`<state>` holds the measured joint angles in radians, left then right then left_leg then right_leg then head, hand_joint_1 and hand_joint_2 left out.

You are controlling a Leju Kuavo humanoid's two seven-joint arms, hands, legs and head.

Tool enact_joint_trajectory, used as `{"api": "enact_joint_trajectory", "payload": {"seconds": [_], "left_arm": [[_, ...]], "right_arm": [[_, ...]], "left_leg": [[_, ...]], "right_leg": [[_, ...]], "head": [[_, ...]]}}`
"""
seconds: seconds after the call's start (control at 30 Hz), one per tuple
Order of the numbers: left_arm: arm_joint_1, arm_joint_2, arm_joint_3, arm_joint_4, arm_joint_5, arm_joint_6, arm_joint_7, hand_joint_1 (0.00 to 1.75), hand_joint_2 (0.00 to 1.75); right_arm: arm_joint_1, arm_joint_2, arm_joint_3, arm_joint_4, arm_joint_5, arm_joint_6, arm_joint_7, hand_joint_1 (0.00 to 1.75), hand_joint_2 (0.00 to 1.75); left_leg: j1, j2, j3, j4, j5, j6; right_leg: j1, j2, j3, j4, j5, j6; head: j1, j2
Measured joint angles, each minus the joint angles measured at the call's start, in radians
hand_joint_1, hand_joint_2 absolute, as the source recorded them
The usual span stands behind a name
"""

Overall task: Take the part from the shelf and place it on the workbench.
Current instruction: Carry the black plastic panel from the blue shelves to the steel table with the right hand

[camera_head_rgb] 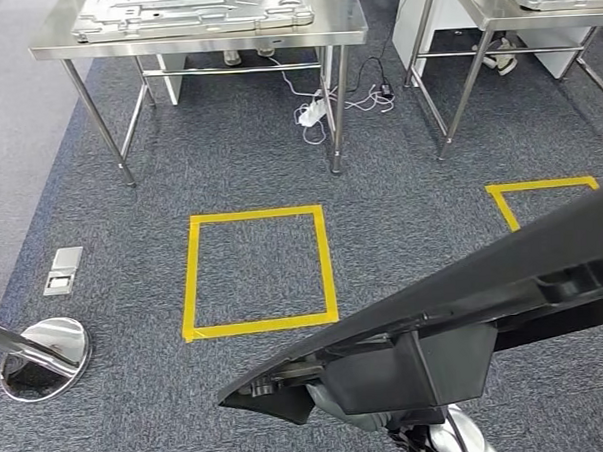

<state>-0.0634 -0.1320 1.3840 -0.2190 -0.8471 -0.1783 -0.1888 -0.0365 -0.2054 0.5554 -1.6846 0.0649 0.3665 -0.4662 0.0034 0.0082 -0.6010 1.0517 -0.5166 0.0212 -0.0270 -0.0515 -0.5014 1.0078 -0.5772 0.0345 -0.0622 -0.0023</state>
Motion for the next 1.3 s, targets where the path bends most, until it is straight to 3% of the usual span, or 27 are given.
{"api": "enact_joint_trajectory", "payload": {"seconds": [0.3, 0.43, 0.5, 0.57, 0.63, 0.67, 0.7, 0.73, 0.77, 0.83, 0.87, 1.0, 1.07, 1.17, 1.2, 1.23, 1.3], "left_arm": [[-0.001, 0.0, 0.015, 0.0, 0.007, -0.007, 0.004, 0.0, 1.75], [-0.001, 0.0, 0.017, 0.0, 0.008, -0.007, 0.007, 0.0, 1.75], [-0.001, 0.0, 0.018, 0.0, 0.008, -0.007, 0.009, 0.0, 1.75], [-0.003, 0.0, 0.018, 0.0, 0.008, -0.008, 0.01, 0.0, 1.75], [-0.005, 0.0, 0.018, 0.0, 0.008, -0.01, 0.01, 0.0, 1.75], [-0.006, 0.0, 0.018, 0.0, 0.008, -0.01, 0.01, 0.0, 1.75], [-0.006, 0.0, 0.018, 0.0, 0.008, -0.011, 0.01, 0.0, 1.75], [-0.005, 0.0, 0.018, 0.0, 0.008, -0.011, 0.01, 0.0, 1.75], [-0.005, 0.0, 0.018, 0.0, 0.008, -0.011, 0.01, 0.0, 1.75], [-0.005, 0.0, 0.019, 0.0, 0.008, -0.011, 0.011, 0.0, 1.75], [-0.006, 0.0, 0.019, 0.0, 0.008, -0.011, 0.011, 0.0, 1.75], [-0.008, 0.0, 0.023, 0.0, 0.008, -0.011, 0.011, 0.0, 1.75], [-0.009, 0.001, 0.024, 0.0, 0.008, -0.011, 0.011, 0.0, 1.75], [-0.008, 0.001, 0.025, 0.0, 0.008, -0.011, 0.011, 0.0, 1.75], [-0.007, 0.0, 0.026, 0.0, 0.008, -0.011, 0.011, 0.0, 1.75], [-0.005, 0.0, 0.026, 0.0, 0.008, -0.01, 0.011, 0.0, 1.75], [-0.003, 0.0, 0.026, 0.0, 0.007, -0.009, 0.011, 0.0, 1.75]], "right_arm": [[-0.004, 0.002, 0.0, 0.005, -0.008, 0.003, -0.001, 1.75, 1.75], [-0.004, 0.005, 0.0, 0.006, -0.01, 0.005, -0.001, 1.75, 1.75], [-0.005, 0.008, 0.0, 0.006, -0.01, 0.007, -0.001, 1.75, 1.75], [-0.006, 0.009, 0.0, 0.006, -0.011, 0.008, -0.002, 1.75, 1.75], [-0.004, 0.009, 0.0, 0.009, -0.011, 0.009, -0.002, 1.75, 1.75], [-0.002, 0.008, 0.0, 0.011, -0.012, 0.009, -0.002, 1.75, 1.75], [0.0, 0.008, 0.0, 0.013, -0.012, 0.009, -0.002, 1.75, 1.75], [0.0, 0.008, 0.0, 0.015, -0.012, 0.009, -0.002, 1.75, 1.75], [0.001, 0.008, 0.0, 0.016, -0.012, 0.009, -0.002, 1.75, 1.75], [0.0, 0.008, 0.0, 0.017, -0.012, 0.009, -0.002, 1.75, 1.75], [-0.001, 0.008, 0.001, 0.018, -0.012, 0.009, -0.002, 1.75, 1.75], [0.0, 0.008, 0.002, 0.021, -0.014, 0.009, -0.002, 1.75, 1.75], [-0.002, 0.008, 0.002, 0.022, -0.014, 0.009, -0.002, 1.75, 1.75], [-0.002, 0.008, 0.002, 0.022, -0.014, 0.009, -0.003, 1.75, 1.75], [-0.002, 0.008, 0.002, 0.022, -0.014, 0.009, -0.003, 1.75, 1.75], [-0.001, 0.008, 0.002, 0.022, -0.014, 0.009, -0.003, 1.75, 1.75], [-0.003, 0.009, 0.002, 0.022, -0.014, 0.009, -0.003, 1.75, 1.75]], "left_leg": [[0.0, 0.0, 0.007, 0.0, -0.002, 0.002], [-0.007, -0.001, 0.007, 0.0, -0.006, 0.011], [-0.007, -0.001, 0.013, -0.011, -0.002, 0.021], [-0.003, -0.001, 0.024, -0.026, 0.003, 0.032], [-0.003, -0.003, 0.028, -0.03, 0.002, 0.037], [-0.004, -0.006, 0.03, -0.03, 0.001, 0.038], [-0.004, -0.008, 0.032, -0.029, -0.001, 0.038], [-0.004, -0.012, 0.036, -0.029, -0.004, 0.036], [-0.003, -0.015, 0.041, -0.028, -0.008, 0.033], [-0.003, -0.021, 0.051, -0.023, -0.02, 0.021], [-0.005, -0.024, 0.053, -0.02, -0.026, 0.014], [-0.002, -0.027, 0.053, -0.015, -0.036, -0.007], [0.002, -0.024, 0.037, 0.026, -0.058, -0.018], [0.006, -0.02, -0.065, 0.207, -0.124, -0.031], [0.006, -0.02, -0.096, 0.253, -0.129, -0.032], [0.006, -0.019, -0.113, 0.264, -0.113, -0.031], [0.005, -0.018, -0.092, 0.174, -0.029, -0.021]], "right_leg": [[-0.001, 0.0, 0.006, -0.002, -0.001, 0.004], [-0.007, -0.001, 0.007, -0.005, 0.0, 0.012], [-0.01, 0.003, 0.01, -0.003, -0.005, 0.018], [-0.01, 0.022, -0.011, 0.05, -0.038, 0.017], [-0.009, 0.04, -0.079, 0.18, -0.098, 0.013], [-0.009, 0.043, -0.117, 0.244, -0.118, 0.013], [-0.008, 0.045, -0.143, 0.282, -0.119, 0.013], [-0.008, 0.045, -0.151, 0.282, -0.099, 0.014], [-0.009, 0.045, -0.139, 0.24, -0.059, 0.014], [-0.009, 0.047, -0.092, 0.112, 0.019, 0.013], [-0.008, 0.049, -0.074, 0.066, 0.036, 0.009], [-0.004, 0.053, -0.062, 0.036, 0.029, -0.013], [-0.007, 0.049, -0.054, 0.034, 0.025, -0.025], [-0.006, 0.041, -0.042, 0.034, 0.012, -0.035], [-0.006, 0.04, -0.036, 0.034, 0.007, -0.035], [-0.006, 0.039, -0.028, 0.034, 0.001, -0.035], [-0.006, 0.04, -0.006, 0.034, -0.013, -0.032]], "head": [[0.0, 0.0], [0.0, 0.0], [0.0, 0.0], [0.0, 0.0], [0.0, 0.0], [0.0, 0.0], [0.0, 0.0], [0.0, 0.0], [0.0, 0.0], [0.0, 0.0], [0.0, 0.0], [0.0, 0.0], [0.0, 0.0], [0.0, 0.0], [0.0, 0.0], [0.0, 0.0], [0.0, 0.0]]}}
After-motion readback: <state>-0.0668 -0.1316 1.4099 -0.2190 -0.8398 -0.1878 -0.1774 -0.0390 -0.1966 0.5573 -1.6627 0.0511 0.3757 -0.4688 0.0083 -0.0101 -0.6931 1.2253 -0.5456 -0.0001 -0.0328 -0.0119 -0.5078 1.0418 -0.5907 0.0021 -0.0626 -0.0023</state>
